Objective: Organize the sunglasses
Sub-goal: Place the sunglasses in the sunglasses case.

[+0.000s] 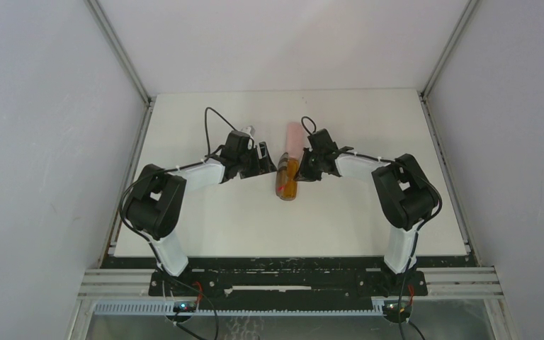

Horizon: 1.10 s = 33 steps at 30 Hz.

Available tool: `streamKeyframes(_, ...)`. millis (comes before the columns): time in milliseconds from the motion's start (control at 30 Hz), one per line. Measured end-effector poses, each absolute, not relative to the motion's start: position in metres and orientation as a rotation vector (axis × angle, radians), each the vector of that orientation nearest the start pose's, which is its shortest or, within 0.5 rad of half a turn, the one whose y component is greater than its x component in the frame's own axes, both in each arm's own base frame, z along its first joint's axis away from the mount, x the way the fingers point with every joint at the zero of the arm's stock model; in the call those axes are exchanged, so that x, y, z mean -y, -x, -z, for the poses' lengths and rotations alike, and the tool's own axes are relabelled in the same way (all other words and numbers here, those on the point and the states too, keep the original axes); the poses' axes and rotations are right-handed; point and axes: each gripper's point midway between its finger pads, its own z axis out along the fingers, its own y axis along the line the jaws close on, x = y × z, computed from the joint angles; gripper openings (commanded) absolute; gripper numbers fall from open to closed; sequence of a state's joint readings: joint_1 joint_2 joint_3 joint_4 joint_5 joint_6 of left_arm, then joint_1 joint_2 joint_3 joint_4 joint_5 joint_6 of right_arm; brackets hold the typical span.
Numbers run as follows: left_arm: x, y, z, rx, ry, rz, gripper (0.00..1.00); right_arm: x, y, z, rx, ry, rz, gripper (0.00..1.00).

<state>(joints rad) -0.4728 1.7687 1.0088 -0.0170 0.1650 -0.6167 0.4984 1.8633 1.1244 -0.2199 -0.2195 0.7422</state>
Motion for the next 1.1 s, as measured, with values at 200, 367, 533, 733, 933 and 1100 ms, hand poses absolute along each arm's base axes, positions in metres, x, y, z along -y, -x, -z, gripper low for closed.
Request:
streamKeyframes(200, 0.2474, -0.3682, -0.0524, -2.452, 0.091, 0.706, 0.77, -0.2654, -0.3489, -0.0266, -2.676, -0.230, -0.725, 0.03)
streamKeyframes(367, 0.2476, -0.3680, -0.0524, -2.452, 0.091, 0.707, 0.77, -0.2688, -0.3509, -0.0245, -2.679, -0.223, -0.725, 0.03)
streamKeyframes(533, 0.2476, -0.3680, -0.0524, -2.452, 0.090, 0.706, 0.77, -0.2711, -0.3516, -0.0206, -2.688, -0.216, -0.724, 0.03)
streamKeyframes(733, 0.2476, -0.3680, -0.0524, -2.452, 0.091, 0.707, 0.77, -0.2714, -0.3517, -0.0207, -2.687, -0.205, -0.722, 0.03)
streamKeyframes(933, 0.2475, -0.3681, -0.0524, -2.452, 0.091, 0.706, 0.77, -0.2711, -0.3517, -0.0204, -2.686, -0.189, -0.713, 0.05)
streamKeyframes(1100, 0.2476, -0.3685, -0.0543, -2.446, 0.091, 0.708, 0.77, -0.2701, -0.3507, -0.0240, -2.683, -0.176, -0.707, 0.11)
